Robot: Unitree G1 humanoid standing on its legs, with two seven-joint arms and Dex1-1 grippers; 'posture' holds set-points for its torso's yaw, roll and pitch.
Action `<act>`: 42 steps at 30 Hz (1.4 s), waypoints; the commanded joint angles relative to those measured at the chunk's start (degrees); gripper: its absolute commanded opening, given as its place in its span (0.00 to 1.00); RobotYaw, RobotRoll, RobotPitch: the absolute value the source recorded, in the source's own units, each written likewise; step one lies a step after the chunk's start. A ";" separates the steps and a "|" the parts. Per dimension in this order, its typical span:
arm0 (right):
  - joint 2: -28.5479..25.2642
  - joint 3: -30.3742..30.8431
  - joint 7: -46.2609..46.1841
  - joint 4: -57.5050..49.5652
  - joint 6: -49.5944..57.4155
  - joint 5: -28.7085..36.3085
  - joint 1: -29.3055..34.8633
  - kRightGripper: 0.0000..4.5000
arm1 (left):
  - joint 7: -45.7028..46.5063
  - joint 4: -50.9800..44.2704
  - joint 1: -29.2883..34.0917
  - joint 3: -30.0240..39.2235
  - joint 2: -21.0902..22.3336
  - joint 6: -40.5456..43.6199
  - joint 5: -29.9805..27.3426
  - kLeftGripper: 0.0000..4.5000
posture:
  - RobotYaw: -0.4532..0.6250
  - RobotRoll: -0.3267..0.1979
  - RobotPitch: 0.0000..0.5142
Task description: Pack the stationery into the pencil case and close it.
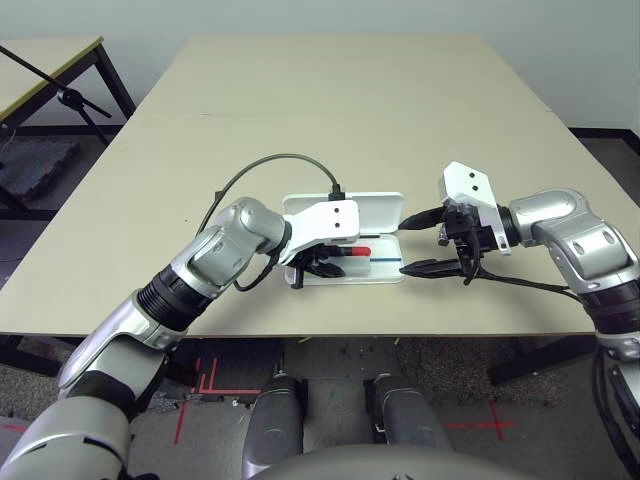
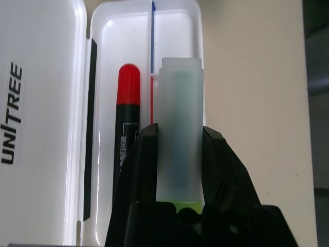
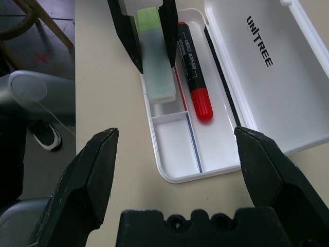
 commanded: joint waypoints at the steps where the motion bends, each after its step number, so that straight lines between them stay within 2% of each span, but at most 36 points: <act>1: -0.47 0.33 -0.11 -1.03 0.33 -0.11 0.60 1.00 | -0.81 0.30 -0.49 -0.65 -0.26 -0.88 1.04 0.26 | 0.30 0.62 0.10; 10: -0.29 0.45 -0.34 -0.68 -0.19 -0.38 0.51 1.00 | -1.28 -0.24 0.40 -0.23 0.46 -0.96 1.24 0.99 | 0.31 0.62 0.10; 15: -0.29 0.41 -0.39 -0.52 -0.18 -0.41 0.35 1.00 | -0.95 -1.62 0.95 1.77 1.25 -0.84 0.27 1.00 | 0.31 0.62 0.11; 18: -0.95 -0.07 -0.27 -0.37 -0.17 -0.35 0.62 1.00 | -1.43 -3.24 2.22 5.55 2.20 -3.84 -2.34 1.00 | 0.31 0.62 0.11; 22: -2.58 -0.77 0.00 -0.75 0.31 0.00 1.86 1.00 | -4.18 -6.08 4.85 11.51 6.12 -8.62 -6.47 1.00 | 0.31 0.62 0.12; 25: -4.42 -1.29 -0.60 -2.00 2.85 0.34 3.11 1.00 | -5.88 -9.49 6.77 17.90 9.89 -7.97 -11.10 1.00 | 0.31 0.62 0.13; 29: -5.74 -1.79 -1.28 -3.12 5.15 0.71 4.41 1.00 | -7.28 -11.61 8.99 22.01 14.03 -8.14 -13.63 1.00 | 0.32 0.62 0.14; 36: -6.26 -2.15 -3.44 -4.20 8.71 0.81 5.03 1.00 | -6.55 -12.94 10.02 22.67 15.17 -7.62 -14.48 1.00 | 0.33 0.62 0.14; 42: -5.14 -7.06 -14.23 -8.88 24.87 2.85 5.33 1.00 | -5.59 -12.30 10.38 21.40 14.22 -8.28 -13.65 1.00 | 0.33 0.62 0.14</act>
